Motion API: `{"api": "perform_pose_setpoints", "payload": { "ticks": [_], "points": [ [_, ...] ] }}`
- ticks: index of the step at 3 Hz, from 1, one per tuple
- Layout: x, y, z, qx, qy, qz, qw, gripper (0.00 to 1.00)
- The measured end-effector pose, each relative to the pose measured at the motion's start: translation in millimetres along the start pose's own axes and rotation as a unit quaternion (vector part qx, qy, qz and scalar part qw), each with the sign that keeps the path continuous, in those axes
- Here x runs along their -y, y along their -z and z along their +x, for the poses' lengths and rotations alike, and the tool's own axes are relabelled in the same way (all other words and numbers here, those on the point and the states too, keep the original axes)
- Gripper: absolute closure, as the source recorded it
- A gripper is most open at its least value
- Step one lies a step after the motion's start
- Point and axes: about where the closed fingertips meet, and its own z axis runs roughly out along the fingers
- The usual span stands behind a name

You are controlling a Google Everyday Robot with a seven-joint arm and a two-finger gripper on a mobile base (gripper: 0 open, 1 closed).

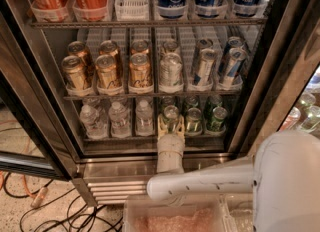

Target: Pick green can from bottom shelf of fridge

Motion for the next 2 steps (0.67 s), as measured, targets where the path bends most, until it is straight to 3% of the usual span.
{"api": "perform_pose_setpoints", "payload": {
  "ticks": [2],
  "points": [
    [5, 16, -43, 0.039, -0.014, -0.005, 0.9991, 1.0]
  ]
}}
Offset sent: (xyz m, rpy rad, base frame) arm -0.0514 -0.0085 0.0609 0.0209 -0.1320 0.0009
